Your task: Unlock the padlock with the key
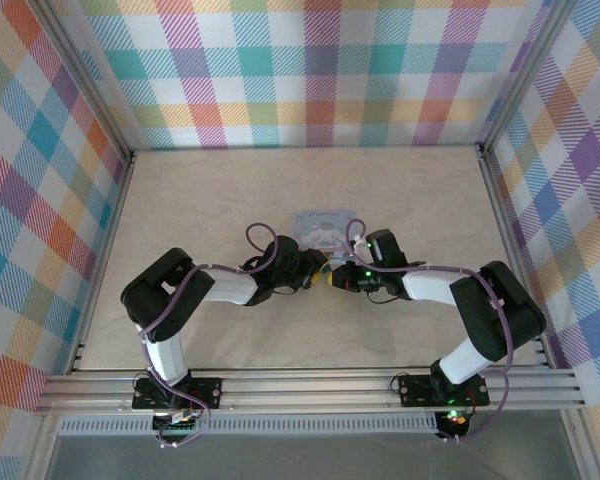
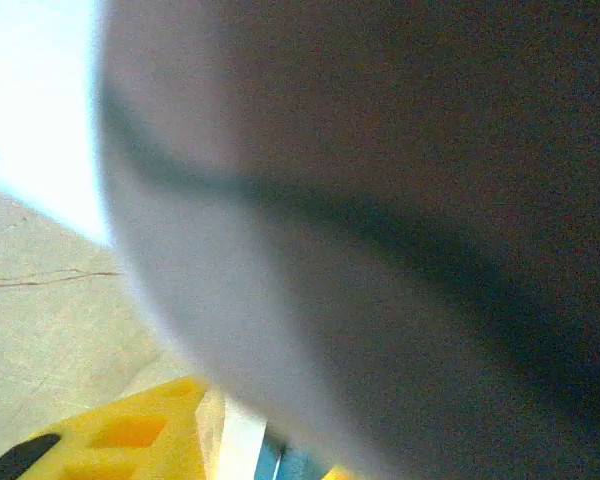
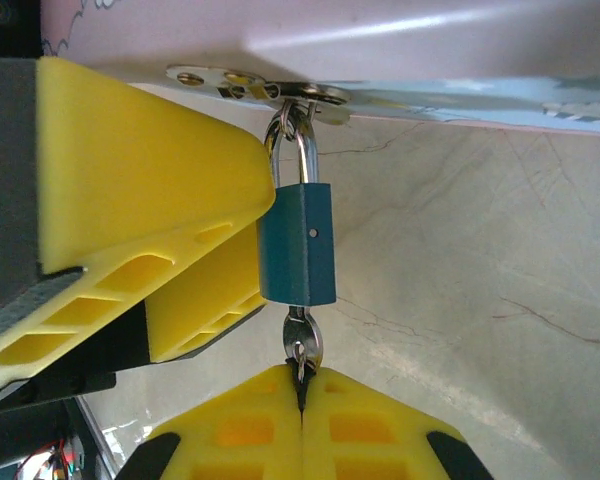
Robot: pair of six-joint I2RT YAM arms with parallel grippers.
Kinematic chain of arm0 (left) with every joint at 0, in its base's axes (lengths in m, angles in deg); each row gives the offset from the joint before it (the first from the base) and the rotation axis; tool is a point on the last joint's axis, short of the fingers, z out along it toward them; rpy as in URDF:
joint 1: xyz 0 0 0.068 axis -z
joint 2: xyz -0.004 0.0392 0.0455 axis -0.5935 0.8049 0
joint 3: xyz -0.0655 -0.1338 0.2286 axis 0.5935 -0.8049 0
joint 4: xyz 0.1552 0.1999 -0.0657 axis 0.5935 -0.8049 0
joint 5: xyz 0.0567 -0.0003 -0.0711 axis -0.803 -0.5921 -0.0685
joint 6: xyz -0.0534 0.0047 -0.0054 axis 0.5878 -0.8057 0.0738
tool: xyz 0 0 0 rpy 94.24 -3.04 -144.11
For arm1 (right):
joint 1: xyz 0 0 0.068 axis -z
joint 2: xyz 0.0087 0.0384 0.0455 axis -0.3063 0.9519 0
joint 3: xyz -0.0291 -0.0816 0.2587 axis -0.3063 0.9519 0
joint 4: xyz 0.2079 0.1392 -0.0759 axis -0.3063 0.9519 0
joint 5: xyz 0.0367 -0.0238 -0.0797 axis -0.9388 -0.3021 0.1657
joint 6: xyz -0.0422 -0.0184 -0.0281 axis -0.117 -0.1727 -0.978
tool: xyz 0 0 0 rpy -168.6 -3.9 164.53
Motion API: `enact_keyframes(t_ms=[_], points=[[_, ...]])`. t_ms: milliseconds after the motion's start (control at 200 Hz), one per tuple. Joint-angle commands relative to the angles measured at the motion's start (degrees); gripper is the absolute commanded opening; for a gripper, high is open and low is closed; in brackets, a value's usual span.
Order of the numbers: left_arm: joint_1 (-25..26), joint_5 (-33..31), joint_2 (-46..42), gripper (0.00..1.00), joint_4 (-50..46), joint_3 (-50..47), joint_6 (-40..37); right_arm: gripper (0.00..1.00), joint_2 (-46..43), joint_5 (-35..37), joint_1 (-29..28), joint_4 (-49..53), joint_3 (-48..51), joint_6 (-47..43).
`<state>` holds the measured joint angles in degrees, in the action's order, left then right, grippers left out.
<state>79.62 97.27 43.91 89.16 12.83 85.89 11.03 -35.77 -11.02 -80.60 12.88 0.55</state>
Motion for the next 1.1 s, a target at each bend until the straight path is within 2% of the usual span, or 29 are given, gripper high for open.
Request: enact_keyframes(t_ms=[0,560,850,975,1095], points=[[0.56,1.54,0.71,0.42,2.76,-0.78,1.06,0.0,0.07,-1.85,-0.32,-0.31,-1.81,2.16],[0.66,2.64,1.4,0.3,4.38,-0.29,1.33,0.0,-1.81,-0.94,-0.14,-2.35,-1.53,5.65],[0.79,2.45,1.23,0.17,4.33,-0.15,1.24,0.0,-3.98,-0.1,0.54,-1.57,-1.36,6.22],[0.79,2.18,0.98,0.1,3.96,-0.15,1.18,0.16,-5.93,1.25,0.82,-0.74,-0.43,5.49],[0.76,1.94,0.8,0.05,3.41,0.09,1.23,0.26,-7.43,2.24,1.01,2.06,-0.5,3.7]])
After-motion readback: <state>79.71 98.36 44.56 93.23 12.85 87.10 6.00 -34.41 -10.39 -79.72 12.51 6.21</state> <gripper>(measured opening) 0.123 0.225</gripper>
